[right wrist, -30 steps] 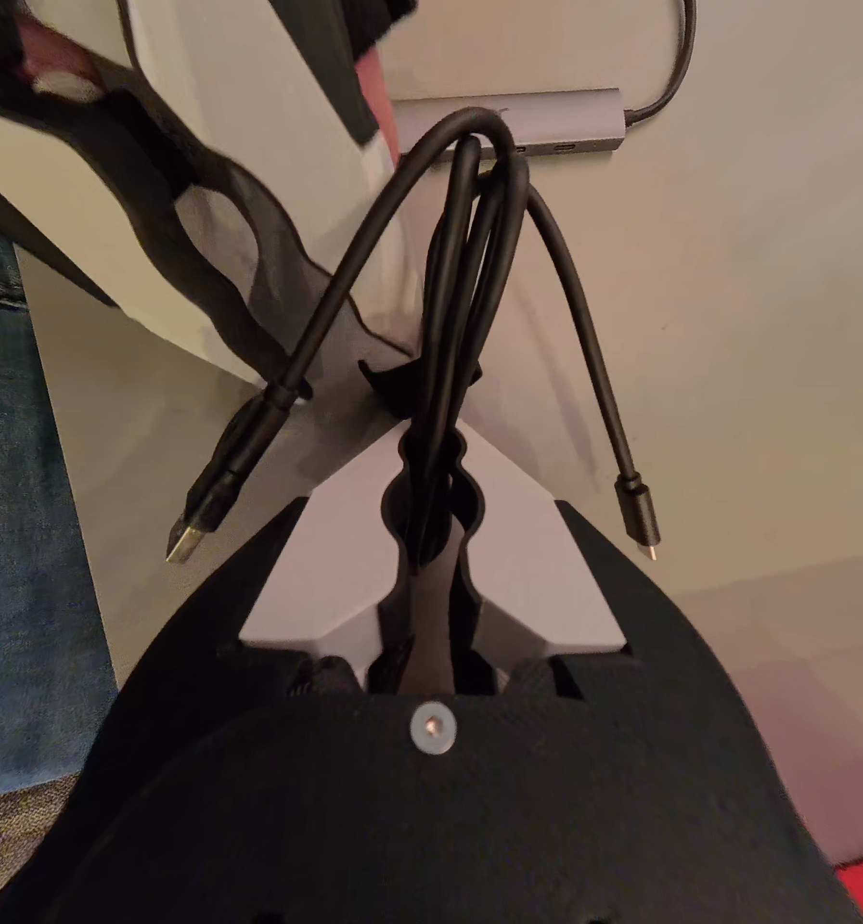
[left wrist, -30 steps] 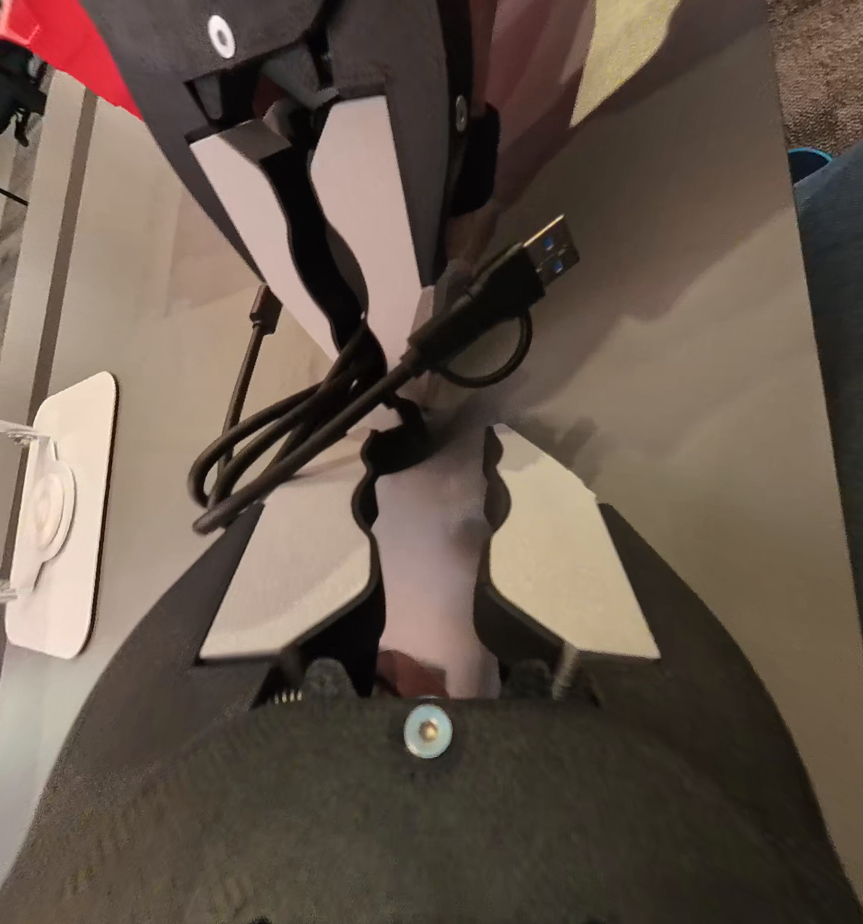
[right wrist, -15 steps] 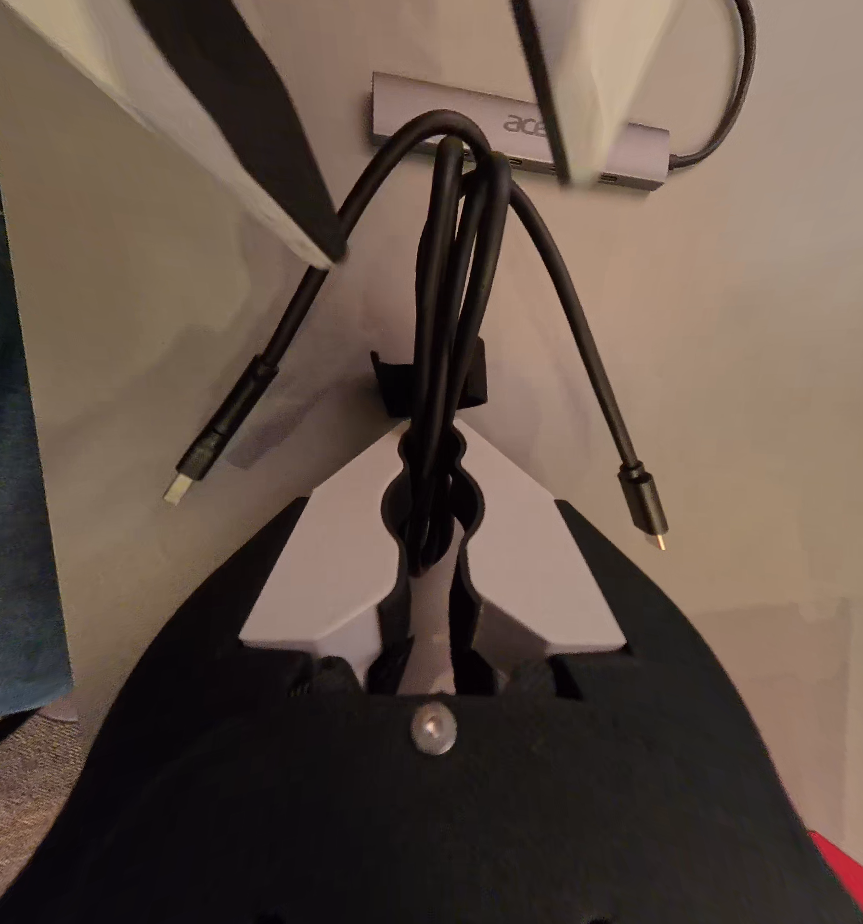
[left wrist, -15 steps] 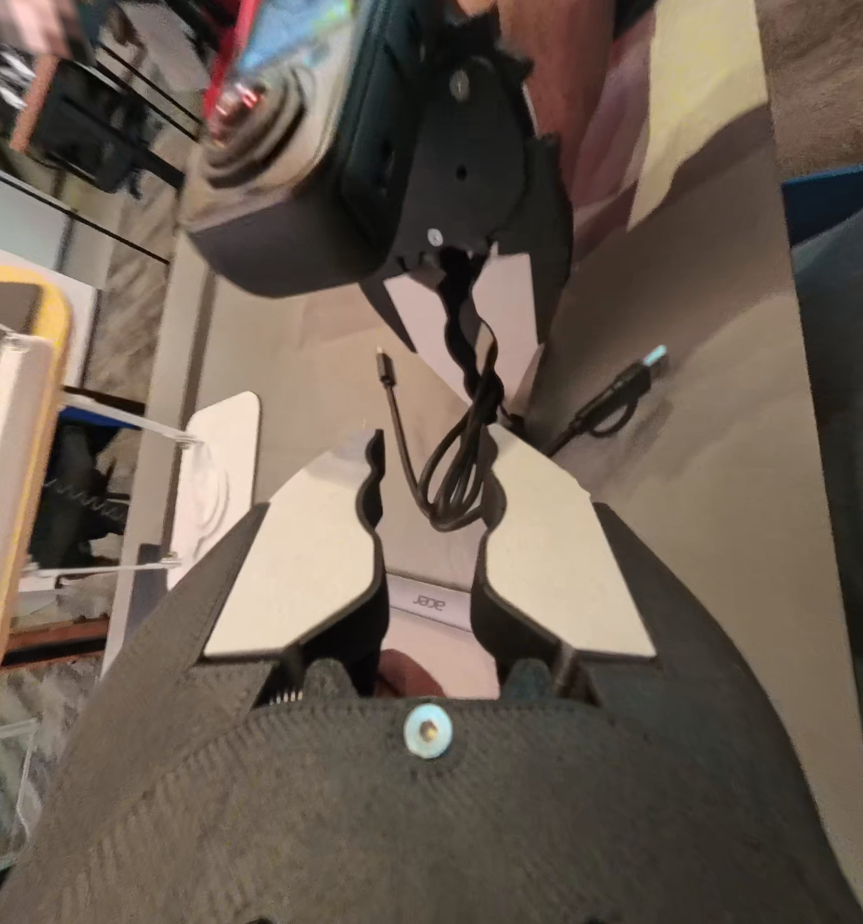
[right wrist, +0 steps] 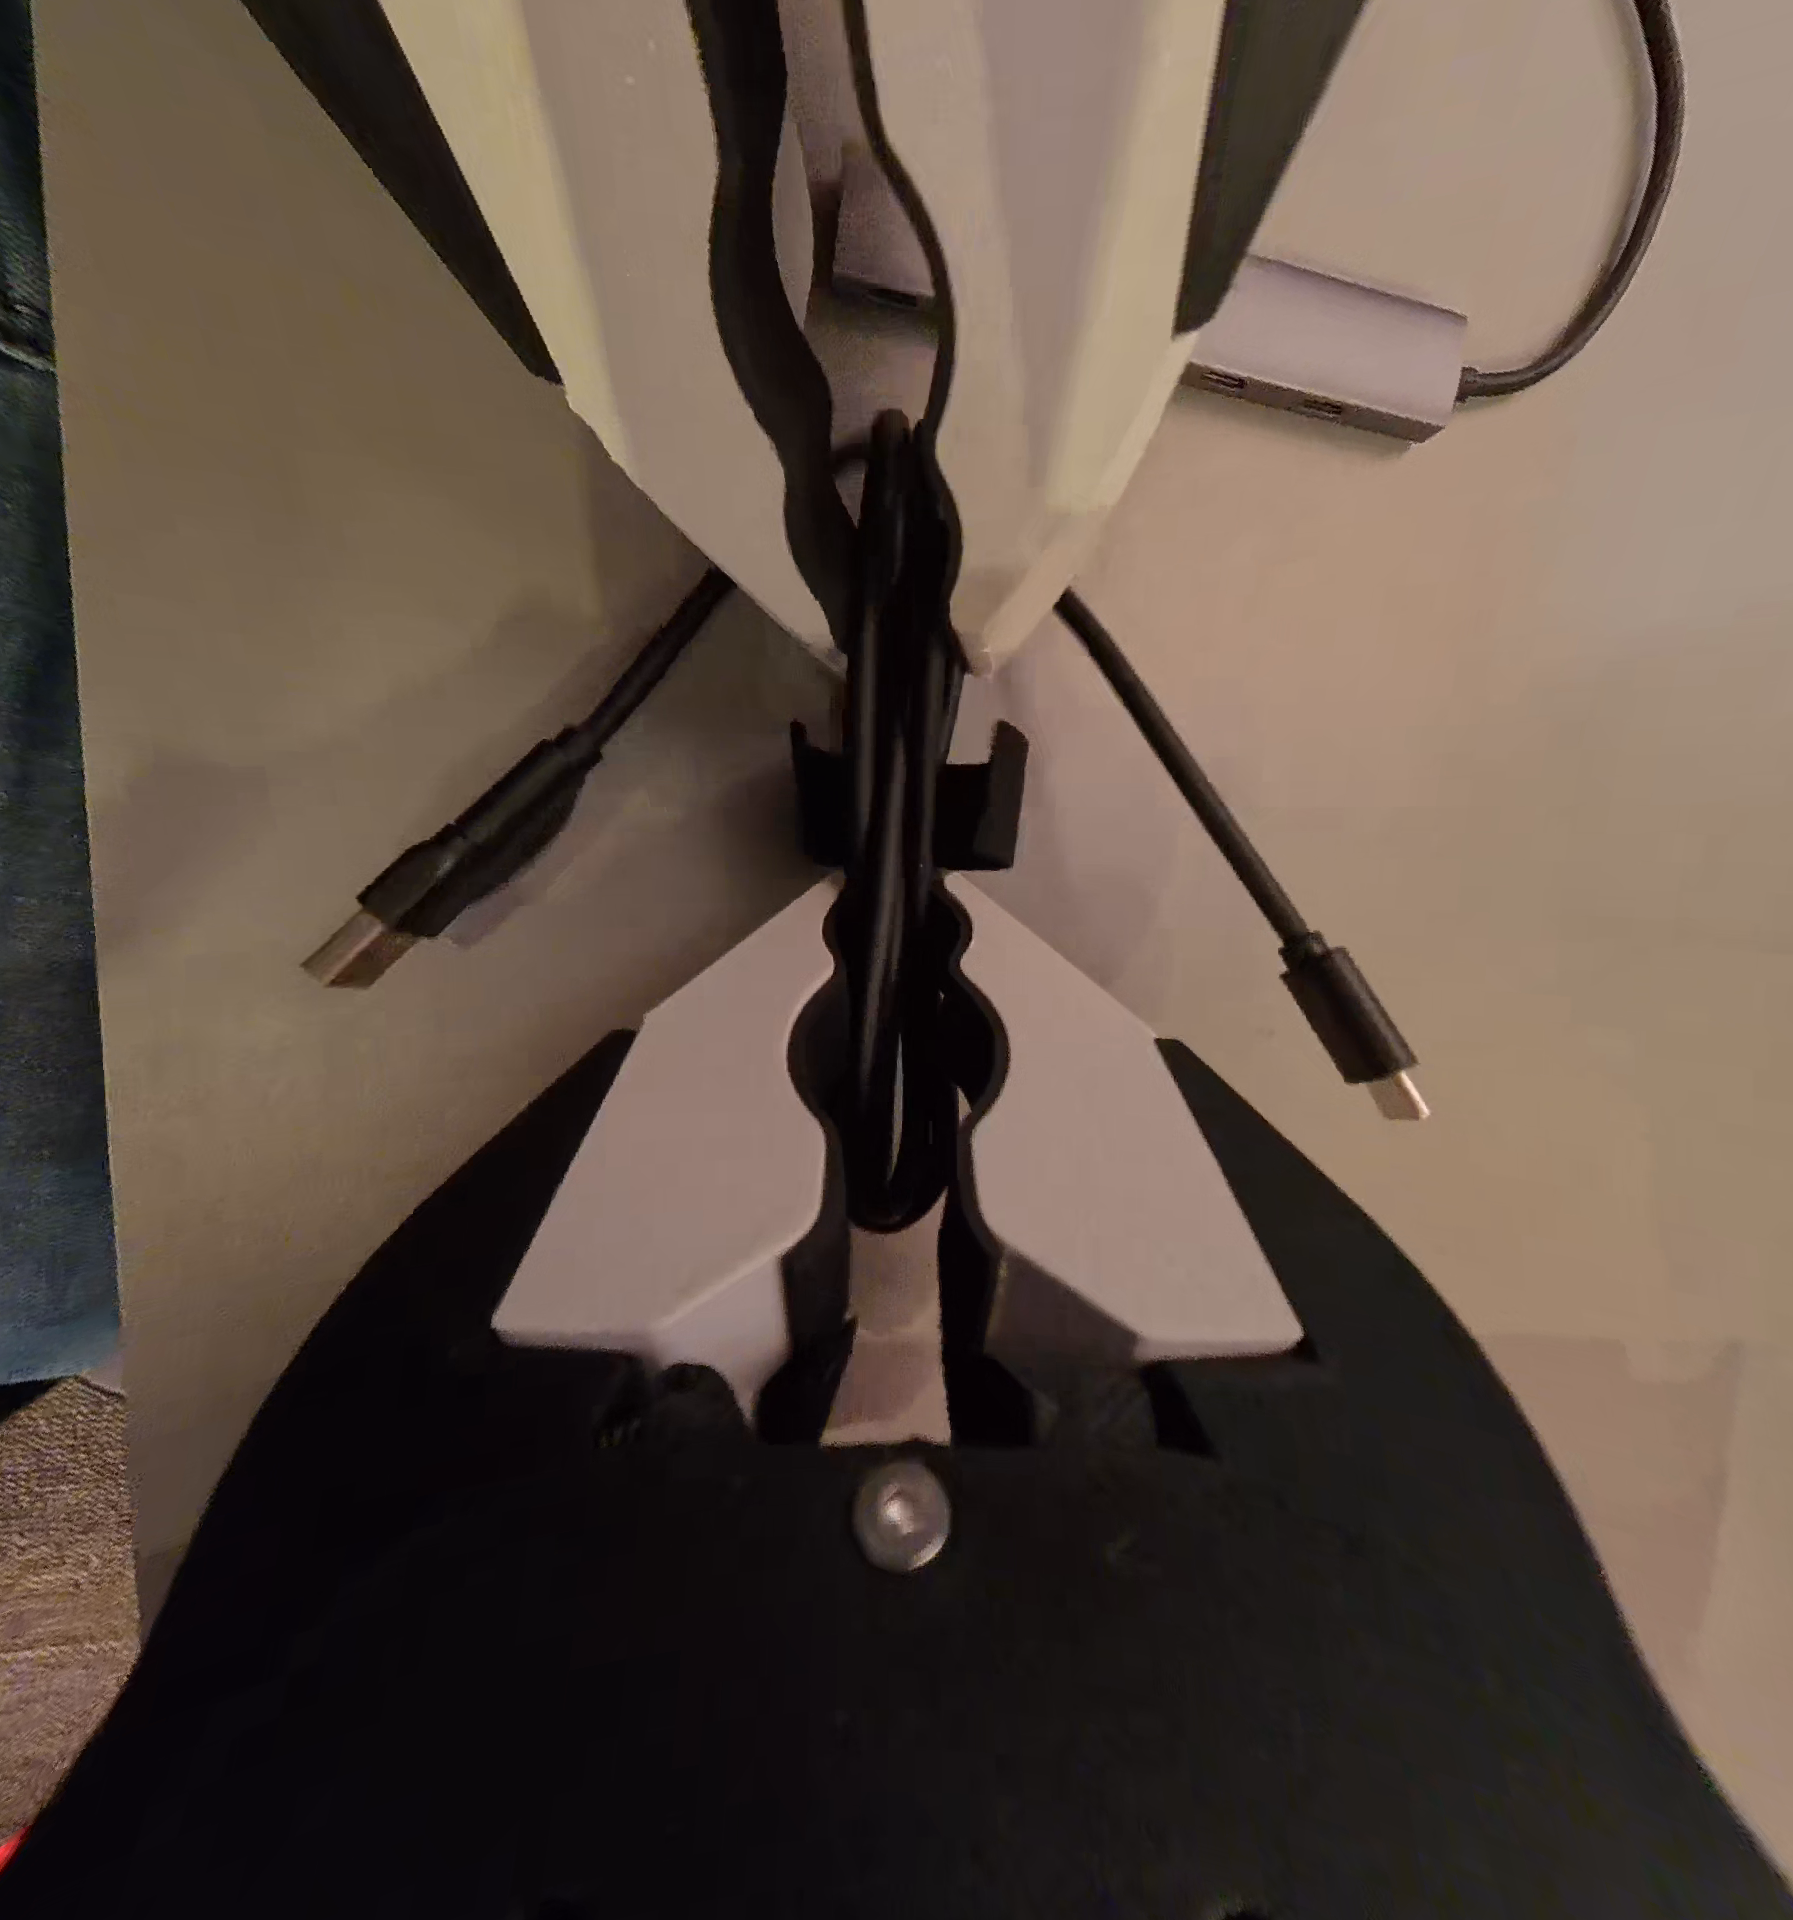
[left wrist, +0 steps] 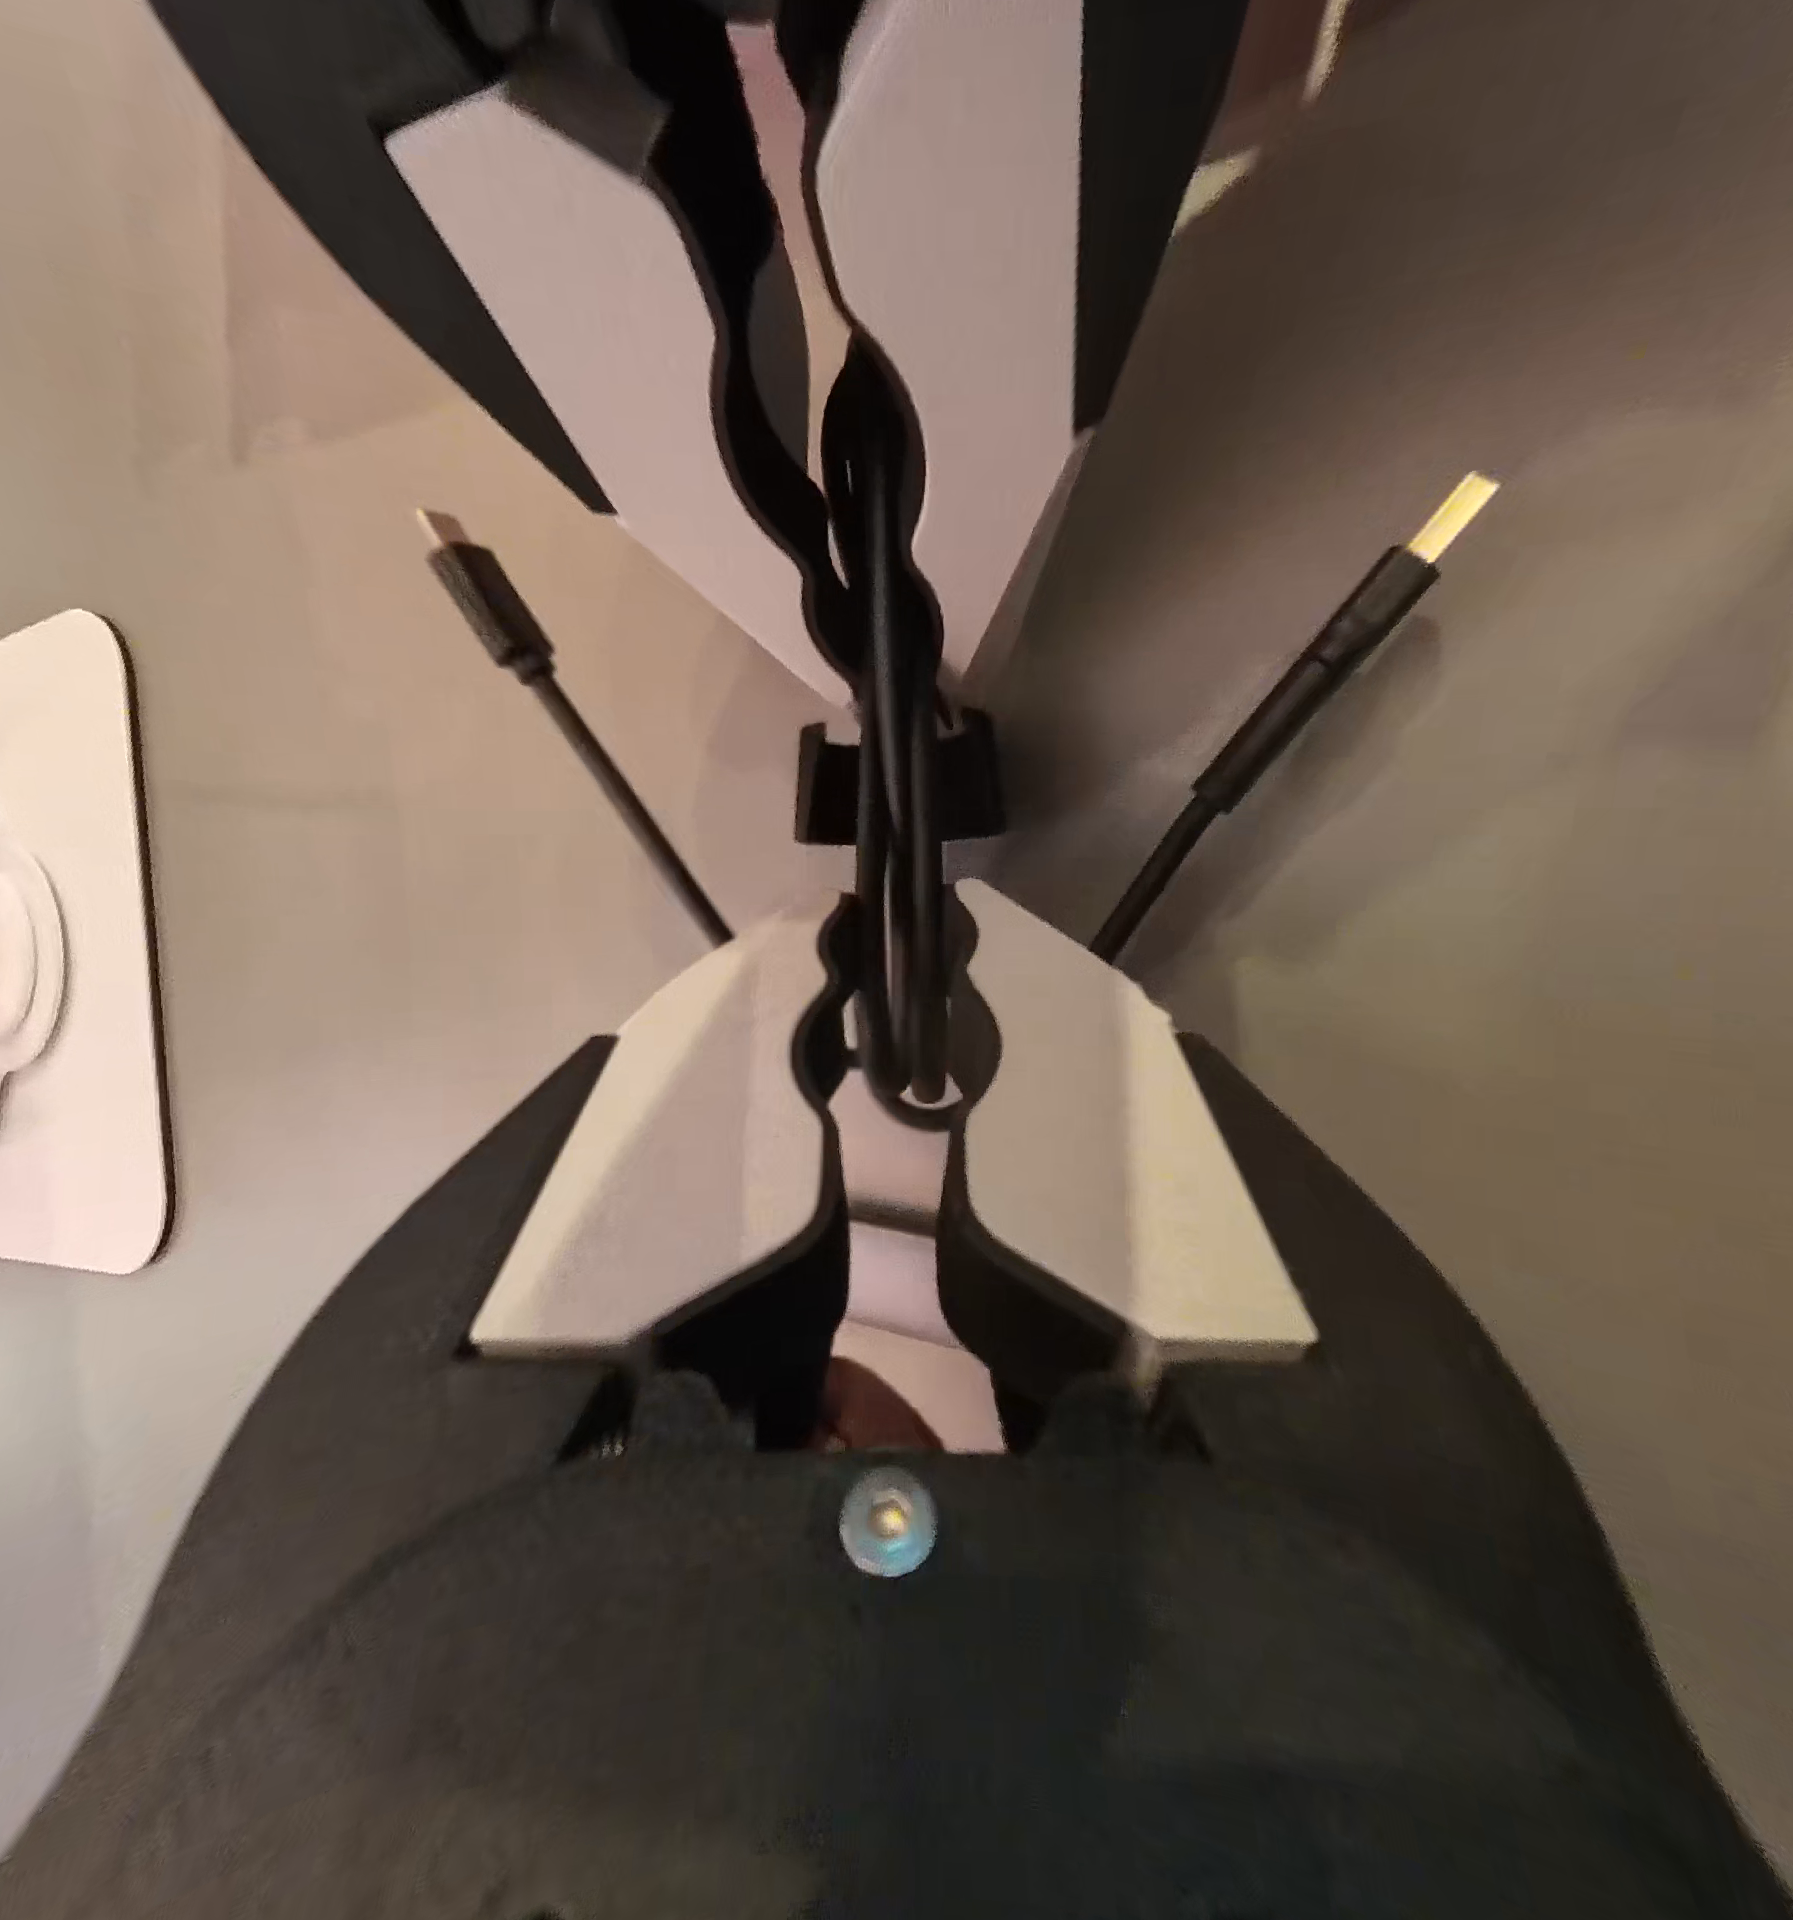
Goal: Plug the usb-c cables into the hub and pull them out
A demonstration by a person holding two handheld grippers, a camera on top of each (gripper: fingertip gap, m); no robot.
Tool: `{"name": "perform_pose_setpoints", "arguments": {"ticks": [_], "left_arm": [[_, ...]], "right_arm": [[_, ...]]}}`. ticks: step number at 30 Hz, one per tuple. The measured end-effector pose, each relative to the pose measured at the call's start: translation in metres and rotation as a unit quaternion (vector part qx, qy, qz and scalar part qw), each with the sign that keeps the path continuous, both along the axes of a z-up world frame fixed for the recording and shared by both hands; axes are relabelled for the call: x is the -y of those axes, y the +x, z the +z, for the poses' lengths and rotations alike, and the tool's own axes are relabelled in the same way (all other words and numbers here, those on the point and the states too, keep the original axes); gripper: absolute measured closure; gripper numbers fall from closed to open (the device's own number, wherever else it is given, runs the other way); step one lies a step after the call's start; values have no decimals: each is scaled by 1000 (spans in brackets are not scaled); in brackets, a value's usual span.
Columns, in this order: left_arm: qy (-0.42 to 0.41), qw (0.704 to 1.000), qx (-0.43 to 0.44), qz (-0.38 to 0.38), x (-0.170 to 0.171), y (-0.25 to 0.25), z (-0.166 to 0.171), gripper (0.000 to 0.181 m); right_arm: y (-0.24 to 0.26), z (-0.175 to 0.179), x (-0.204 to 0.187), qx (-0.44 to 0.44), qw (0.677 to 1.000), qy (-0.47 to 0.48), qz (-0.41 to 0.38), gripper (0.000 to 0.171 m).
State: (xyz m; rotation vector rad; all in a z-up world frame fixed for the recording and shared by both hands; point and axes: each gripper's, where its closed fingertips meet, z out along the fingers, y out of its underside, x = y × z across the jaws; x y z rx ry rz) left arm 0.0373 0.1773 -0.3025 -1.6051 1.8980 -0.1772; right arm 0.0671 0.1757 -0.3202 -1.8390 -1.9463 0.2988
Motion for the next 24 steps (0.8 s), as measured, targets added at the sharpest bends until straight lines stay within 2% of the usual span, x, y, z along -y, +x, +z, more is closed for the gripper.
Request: {"name": "perform_pose_setpoints", "arguments": {"ticks": [6,18,20,22,24], "left_arm": [[-32,999,0,-3,-3,2,-7,173],[-77,997,3,-4,-4,5,-14,174],[-85,996,3,2,-5,5,-14,174],[-93,996,3,5,-6,5,-14,174],[-100,995,-1,7,-5,5,-14,174]], "right_arm": [[1,1,-1,-30,999,-17,-30,156],[23,15,-2,-26,998,4,-64,147],[27,28,-7,-30,996,37,-69,151],[24,41,-5,-43,995,66,-57,163],[15,41,-4,-55,995,71,-53,167]]}}
